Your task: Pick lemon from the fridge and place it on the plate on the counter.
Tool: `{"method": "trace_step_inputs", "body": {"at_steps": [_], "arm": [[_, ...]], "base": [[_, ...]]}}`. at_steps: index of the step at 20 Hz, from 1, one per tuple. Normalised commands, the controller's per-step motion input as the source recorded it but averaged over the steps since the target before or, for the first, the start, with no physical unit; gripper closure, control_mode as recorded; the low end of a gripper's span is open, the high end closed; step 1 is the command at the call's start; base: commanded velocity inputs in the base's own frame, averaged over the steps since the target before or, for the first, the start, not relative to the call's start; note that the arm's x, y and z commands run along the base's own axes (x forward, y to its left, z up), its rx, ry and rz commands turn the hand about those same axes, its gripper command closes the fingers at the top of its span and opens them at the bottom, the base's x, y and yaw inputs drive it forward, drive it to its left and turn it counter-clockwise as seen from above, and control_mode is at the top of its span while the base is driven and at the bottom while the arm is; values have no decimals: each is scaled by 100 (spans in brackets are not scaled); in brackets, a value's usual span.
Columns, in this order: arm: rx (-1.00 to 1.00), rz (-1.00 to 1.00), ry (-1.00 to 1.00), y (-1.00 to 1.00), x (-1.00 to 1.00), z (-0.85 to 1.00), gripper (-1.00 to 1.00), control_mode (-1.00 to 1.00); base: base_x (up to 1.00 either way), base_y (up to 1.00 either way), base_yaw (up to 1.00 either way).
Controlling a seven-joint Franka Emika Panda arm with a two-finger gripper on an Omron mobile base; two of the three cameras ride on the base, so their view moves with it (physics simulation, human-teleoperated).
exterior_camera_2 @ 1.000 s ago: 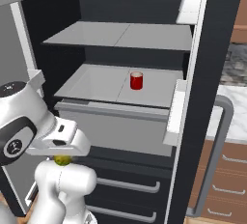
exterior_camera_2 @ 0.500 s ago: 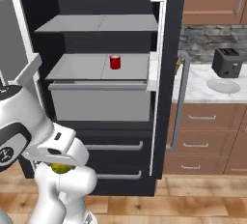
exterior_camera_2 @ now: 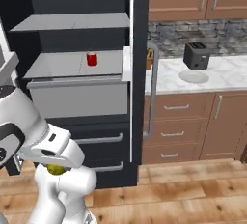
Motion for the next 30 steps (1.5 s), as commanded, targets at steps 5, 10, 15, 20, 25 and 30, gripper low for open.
{"method": "trace_step_inputs", "body": {"at_steps": [5,10,15,20,25,30], "arm": [[0,0,0,0,0,0,100,100],[0,0,0,0,0,0,100,100],[0,0,0,0,0,0,100,100],[0,0,0,0,0,0,100,100],[0,0,0,0,0,0,100,100],[0,0,0,0,0,0,100,100]], "base": [[10,-92,7],[-16,-88,16],[13,-100,27],[35,-100,22],[50,-73,6],[72,-28,5]]}}
